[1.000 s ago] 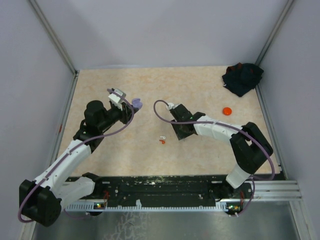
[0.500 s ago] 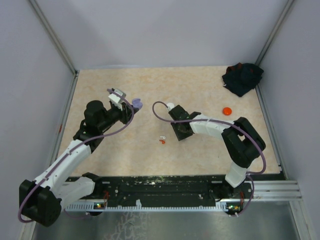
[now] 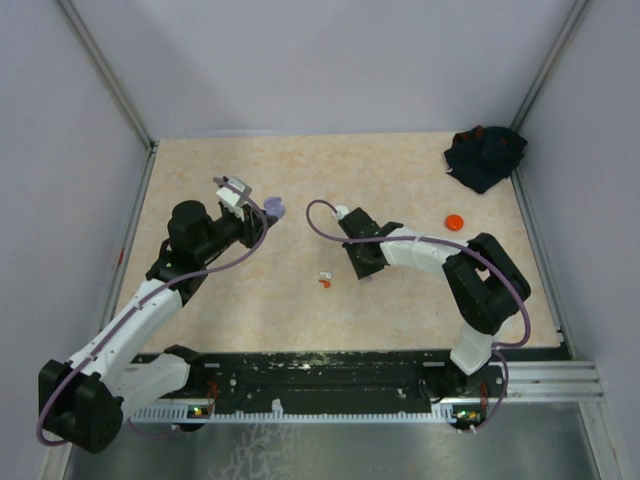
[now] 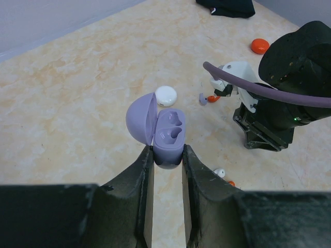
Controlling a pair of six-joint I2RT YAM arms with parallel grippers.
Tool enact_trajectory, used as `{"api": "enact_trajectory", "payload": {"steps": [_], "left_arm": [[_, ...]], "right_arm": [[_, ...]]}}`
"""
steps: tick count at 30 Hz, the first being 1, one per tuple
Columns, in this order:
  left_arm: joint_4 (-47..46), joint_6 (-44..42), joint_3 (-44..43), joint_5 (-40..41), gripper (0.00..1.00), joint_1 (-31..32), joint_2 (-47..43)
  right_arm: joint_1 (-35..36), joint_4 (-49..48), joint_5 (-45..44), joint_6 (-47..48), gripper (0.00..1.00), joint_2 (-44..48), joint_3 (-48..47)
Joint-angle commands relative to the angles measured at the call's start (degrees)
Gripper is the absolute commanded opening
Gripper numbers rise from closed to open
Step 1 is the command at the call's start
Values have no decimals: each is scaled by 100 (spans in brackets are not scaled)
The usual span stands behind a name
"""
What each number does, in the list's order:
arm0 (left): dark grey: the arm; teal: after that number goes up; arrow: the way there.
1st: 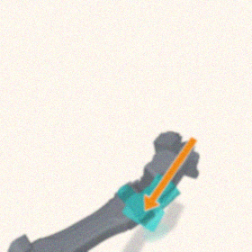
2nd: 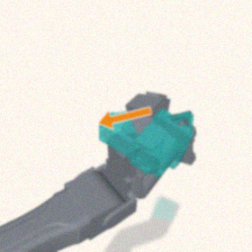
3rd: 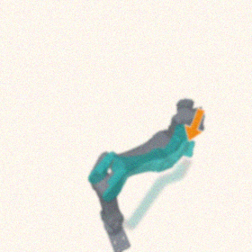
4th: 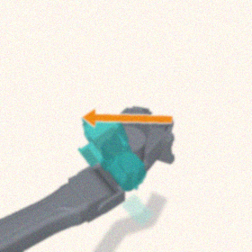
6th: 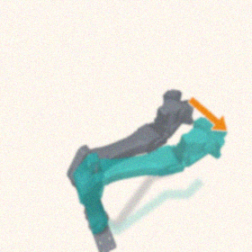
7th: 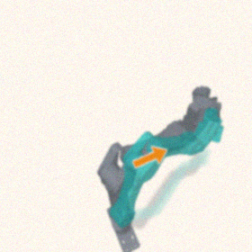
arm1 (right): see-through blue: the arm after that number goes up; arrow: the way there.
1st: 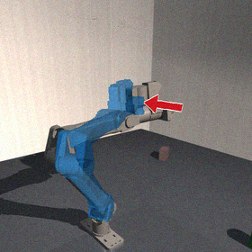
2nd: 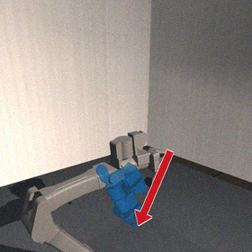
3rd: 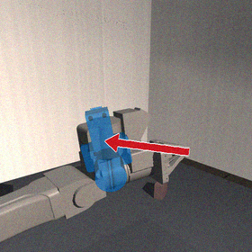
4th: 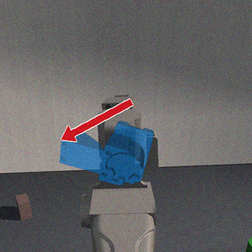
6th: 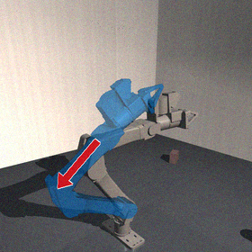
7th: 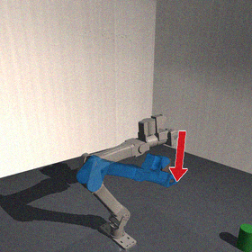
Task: Insert the wireless bluetooth earbuds into the charging case
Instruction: Pick up the earbud from the center of the board, then place the earbud in the charging case.
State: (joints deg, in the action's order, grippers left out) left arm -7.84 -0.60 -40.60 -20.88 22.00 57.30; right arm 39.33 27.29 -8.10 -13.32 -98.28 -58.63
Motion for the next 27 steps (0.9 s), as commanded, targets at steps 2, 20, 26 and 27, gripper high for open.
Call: {"api": "enact_trajectory", "payload": {"steps": [2, 20, 26, 27], "left_arm": [[-286, 63, 35, -184, 1, -42, -70], [-2158, 290, 915, -863, 3, -56, -407], [-2734, 361, 1190, -951, 3, -62, -528], [-2856, 395, 1256, -943, 3, -58, -588]], "right_arm": [[-71, -20, -72, 11, 23, 21, -110], [65, -550, 60, 65, 18, 2149, -401], [417, -1260, 7, 19, 17, 2638, -577], [482, -1385, 12, 8, 17, 2683, -601]]}}
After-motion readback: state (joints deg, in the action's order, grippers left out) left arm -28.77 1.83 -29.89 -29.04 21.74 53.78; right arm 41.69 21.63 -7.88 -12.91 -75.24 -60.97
